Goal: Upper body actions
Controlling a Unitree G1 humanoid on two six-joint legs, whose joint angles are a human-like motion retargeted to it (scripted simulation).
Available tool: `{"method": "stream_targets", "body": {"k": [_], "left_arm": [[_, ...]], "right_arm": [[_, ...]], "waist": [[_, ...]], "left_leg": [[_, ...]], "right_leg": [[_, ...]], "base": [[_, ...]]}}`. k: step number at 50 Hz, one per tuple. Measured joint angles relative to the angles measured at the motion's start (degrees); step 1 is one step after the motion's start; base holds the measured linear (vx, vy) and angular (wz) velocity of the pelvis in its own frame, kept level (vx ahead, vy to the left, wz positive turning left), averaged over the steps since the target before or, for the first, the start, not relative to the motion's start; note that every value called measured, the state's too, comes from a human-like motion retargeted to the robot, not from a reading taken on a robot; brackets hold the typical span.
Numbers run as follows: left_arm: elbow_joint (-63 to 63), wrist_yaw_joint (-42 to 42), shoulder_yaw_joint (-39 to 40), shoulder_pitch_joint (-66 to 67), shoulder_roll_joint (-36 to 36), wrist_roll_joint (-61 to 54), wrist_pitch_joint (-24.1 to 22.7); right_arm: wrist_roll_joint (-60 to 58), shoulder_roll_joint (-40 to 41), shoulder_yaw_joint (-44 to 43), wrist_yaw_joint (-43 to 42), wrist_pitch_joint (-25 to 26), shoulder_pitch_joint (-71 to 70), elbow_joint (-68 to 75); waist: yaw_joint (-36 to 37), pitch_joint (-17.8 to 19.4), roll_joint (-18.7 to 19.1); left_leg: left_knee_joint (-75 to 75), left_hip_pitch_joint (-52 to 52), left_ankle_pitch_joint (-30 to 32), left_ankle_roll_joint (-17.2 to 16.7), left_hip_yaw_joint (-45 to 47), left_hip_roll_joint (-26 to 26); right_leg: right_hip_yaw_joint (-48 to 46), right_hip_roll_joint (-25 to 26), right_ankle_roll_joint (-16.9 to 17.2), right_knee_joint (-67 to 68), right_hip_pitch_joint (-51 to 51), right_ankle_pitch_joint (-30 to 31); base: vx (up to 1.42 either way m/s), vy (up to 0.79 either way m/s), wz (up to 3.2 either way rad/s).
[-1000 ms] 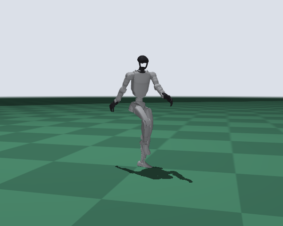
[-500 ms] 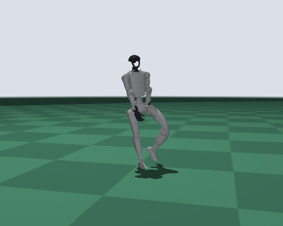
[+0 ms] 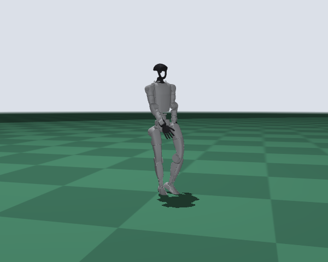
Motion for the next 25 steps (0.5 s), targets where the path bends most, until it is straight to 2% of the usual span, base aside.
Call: {"method": "stream_targets", "body": {"k": [1,2,3,4,5,7,8,9,10,12,14,18,20,22,25], "left_arm": [[-1.52,0.45,-3.34,-1.26,-0.59,1.14,-1.12],[-2.88,0.59,-6.70,-2.97,-1.27,1.98,-1.96],[-3.93,0.09,-10.10,-5.60,-2.14,2.22,-2.24],[-5.04,-1.21,-11.79,-9.66,-2.13,2.17,-2.07],[-6.17,-2.92,-12.61,-14.45,-1.67,1.98,-1.68],[-10.68,-3.32,-13.23,-23.39,-0.08,3.91,-1.76],[-13.14,-3.34,-13.79,-27.96,1.13,5.08,-2.05],[-15.71,-3.70,-12.91,-32.06,2.39,7.39,-1.91],[-18.33,-4.22,-11.32,-35.94,3.68,10.27,-1.55],[-22.58,-5.66,-8.16,-40.46,6.18,13.49,0.39],[-25.31,-6.04,-6.07,-40.20,7.24,14.04,0.82],[-27.73,-5.66,-8.19,-33.35,3.67,9.39,-1.44],[-27.73,-5.94,-9.35,-30.68,1.48,7.64,-1.62],[-26.30,-6.86,-8.76,-28.43,0.59,6.67,-1.74],[-20.60,-8.46,-6.32,-23.59,-0.32,6.74,-2.37]], "right_arm": [[-0.51,0.19,-2.28,-2.34,1.43,5.94,3.55],[-0.95,0.04,-4.84,-4.66,3.15,11.19,7.70],[-1.25,-0.77,-7.96,-6.92,5.47,15.06,13.04],[-1.40,-2.50,-10.19,-8.68,8.39,16.90,18.54],[-1.48,-4.68,-11.96,-10.17,11.61,17.72,24.12],[2.86,-9.04,-14.62,-13.52,17.42,19.98,32.09],[5.98,-11.21,-15.59,-14.16,19.10,20.76,35.52],[8.34,-12.71,-16.71,-14.08,20.37,21.84,37.37],[10.33,-13.88,-17.92,-13.64,21.43,23.08,38.42],[11.61,-15.20,-22.33,-15.04,21.97,25.65,38.42],[14.80,-16.35,-24.26,-17.15,19.29,29.72,38.42],[25.10,-17.43,-26.81,-21.69,13.14,37.60,38.42],[26.97,-16.68,-28.57,-23.56,10.70,36.96,38.42],[25.68,-15.08,-28.04,-22.45,9.88,34.18,35.88],[19.44,-11.93,-27.50,-15.83,9.68,29.63,30.16]], "waist": [[-0.16,-0.15,0.27],[-1.79,-0.69,1.19],[-6.38,-2.01,3.43],[-10.59,-2.49,5.90],[-14.61,-2.55,8.48],[-14.04,5.94,8.62],[-16.03,10.09,9.27],[-18.58,14.28,10.08],[-21.42,18.49,10.97],[-25.45,22.79,11.88],[-27.17,21.77,12.05],[-24.70,12.57,12.60],[-21.58,10.13,11.93],[-20.39,10.65,10.38],[-19.43,9.62,9.79]], "left_leg": [[-11.92,8.02,-7.80,2.90,3.11,-2.83],[-21.57,14.13,-12.59,4.85,5.40,-4.05],[-26.64,16.44,-11.36,4.88,6.03,-2.07],[-26.73,13.83,-10.27,3.69,0.49,0.57],[-24.32,8.76,-9.24,1.91,-8.13,3.54],[-22.89,10.12,-8.93,4.16,-7.22,2.19],[-23.23,11.45,-8.96,5.69,-6.54,1.51],[-23.22,12.29,-8.60,6.29,-7.50,2.00],[-23.05,12.90,-8.04,6.42,-9.28,3.07],[-22.63,12.62,-7.25,6.42,-11.06,4.54],[-22.54,11.81,-6.57,6.25,-10.72,5.69],[-23.12,10.76,-6.48,5.99,-8.53,5.20],[-23.19,10.55,-6.56,5.47,-7.56,4.41],[-23.79,12.14,-6.59,5.36,-6.35,3.00],[-25.10,13.62,-6.30,4.30,-3.58,3.05]], "right_leg": [[-2.22,0.20,-0.55,3.79,0.69,1.90],[-5.89,-0.30,-1.05,9.25,-0.22,6.67],[-12.42,-2.19,-1.46,18.04,-4.33,17.19],[-13.13,-3.50,-3.55,31.15,-13.23,20.79],[-10.92,-4.52,-6.48,46.43,-24.51,20.94],[-7.42,-10.21,-9.06,68.58,-34.28,13.80],[-7.87,-14.44,-9.09,77.31,-38.28,11.57],[-8.25,-16.35,-9.09,83.84,-42.56,10.14],[-8.58,-17.11,-9.08,89.26,-46.99,9.12],[-9.47,-14.85,-9.03,92.07,-54.66,8.41],[-10.47,-11.91,-9.00,90.51,-60.00,8.66],[-10.99,-12.43,-9.00,86.93,-61.99,7.02],[-10.66,-12.79,-8.97,84.07,-58.33,7.65],[-10.21,-13.29,-8.98,79.10,-50.39,8.35],[-9.48,-10.07,-8.62,65.04,-37.32,10.74]], "base": [[0.45,0.22,1.08],[0.39,0.30,1.31],[0.07,0.40,2.02],[-0.32,0.43,2.10],[-0.55,0.47,0.41],[-0.56,0.64,-0.50],[-0.61,0.67,0.62],[-0.69,0.59,1.48],[-0.67,0.39,1.35],[-0.35,0.16,0.63],[0.25,-0.08,-0.25],[0.50,-0.16,-0.35],[0.08,-0.15,-0.72],[-0.09,-0.09,-0.66],[0.03,-0.13,-0.63]]}}
